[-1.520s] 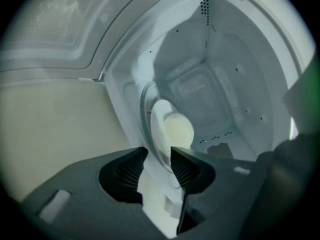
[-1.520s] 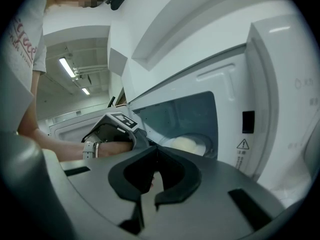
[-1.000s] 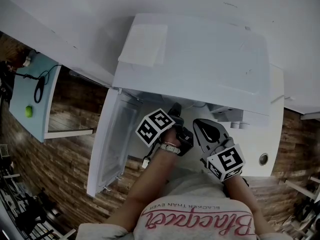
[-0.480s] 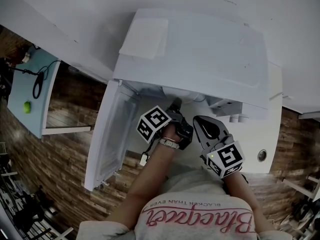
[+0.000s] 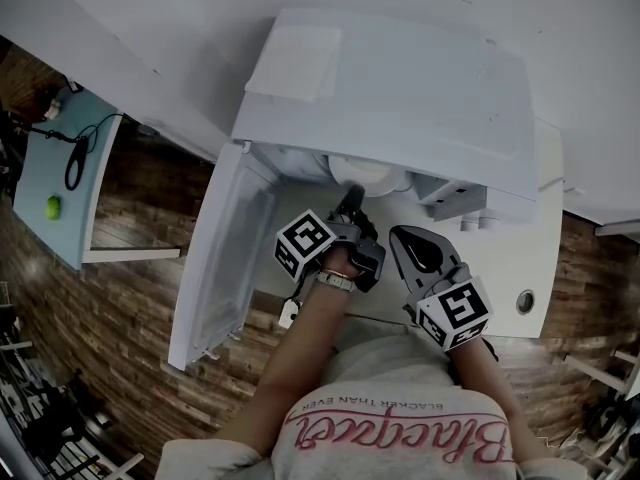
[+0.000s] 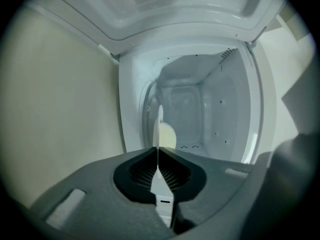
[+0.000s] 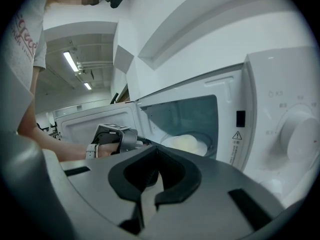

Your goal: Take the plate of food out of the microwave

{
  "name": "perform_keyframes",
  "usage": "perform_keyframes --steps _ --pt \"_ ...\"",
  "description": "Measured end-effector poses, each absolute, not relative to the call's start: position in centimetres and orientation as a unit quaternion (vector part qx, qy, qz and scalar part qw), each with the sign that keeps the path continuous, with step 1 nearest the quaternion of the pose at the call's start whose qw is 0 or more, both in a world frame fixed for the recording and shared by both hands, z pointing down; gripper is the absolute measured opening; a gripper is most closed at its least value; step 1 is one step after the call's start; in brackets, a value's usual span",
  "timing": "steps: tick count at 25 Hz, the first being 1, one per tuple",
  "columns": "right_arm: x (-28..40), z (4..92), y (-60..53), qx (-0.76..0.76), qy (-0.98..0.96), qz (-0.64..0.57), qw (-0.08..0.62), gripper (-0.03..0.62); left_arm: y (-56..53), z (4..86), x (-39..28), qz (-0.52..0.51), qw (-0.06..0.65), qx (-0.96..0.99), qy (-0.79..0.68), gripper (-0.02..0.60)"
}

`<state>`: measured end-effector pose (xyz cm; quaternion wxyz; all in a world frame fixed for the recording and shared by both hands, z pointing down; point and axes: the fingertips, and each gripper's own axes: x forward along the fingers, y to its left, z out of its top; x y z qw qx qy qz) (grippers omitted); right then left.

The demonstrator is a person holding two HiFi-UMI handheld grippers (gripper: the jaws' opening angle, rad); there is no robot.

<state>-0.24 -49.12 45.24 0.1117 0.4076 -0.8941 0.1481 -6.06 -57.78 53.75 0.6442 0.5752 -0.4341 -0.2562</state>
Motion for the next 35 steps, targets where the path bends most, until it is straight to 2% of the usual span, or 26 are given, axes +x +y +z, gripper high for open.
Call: perform_keyframes --steps 10,35 --pt "0.2 44.9 -48.1 0.423 -0.886 0.166 0.090 0.011 -56.0 53.9 -6.0 -0.283 0.637 0.590 -0.407 0.015" --pt "-1.8 43.1 -44.0 0.435 -0.889 0.114 0.086 0.011 -50.8 50.4 -6.8 -0.290 0.610 0.639 -0.368 0.015"
